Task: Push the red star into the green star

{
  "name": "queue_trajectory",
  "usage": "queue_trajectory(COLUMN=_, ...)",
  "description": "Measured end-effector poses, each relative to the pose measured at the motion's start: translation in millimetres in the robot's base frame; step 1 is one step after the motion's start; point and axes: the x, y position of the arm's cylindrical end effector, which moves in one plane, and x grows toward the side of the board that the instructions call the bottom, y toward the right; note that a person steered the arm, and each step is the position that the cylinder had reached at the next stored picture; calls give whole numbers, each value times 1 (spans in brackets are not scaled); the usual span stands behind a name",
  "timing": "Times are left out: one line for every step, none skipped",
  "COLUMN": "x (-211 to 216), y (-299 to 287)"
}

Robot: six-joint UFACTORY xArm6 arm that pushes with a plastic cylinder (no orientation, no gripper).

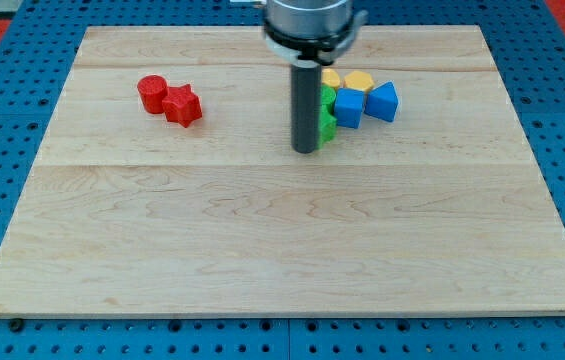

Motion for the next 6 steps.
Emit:
queue_trajectory(x=0, y=39)
queue_trajectory(x=22, y=30)
queue_trajectory(x=29, y=-83)
queue_trajectory(x=23, y=-198)
queue_trajectory(x=-9, y=-241)
queue_trajectory(x=-50, y=-261)
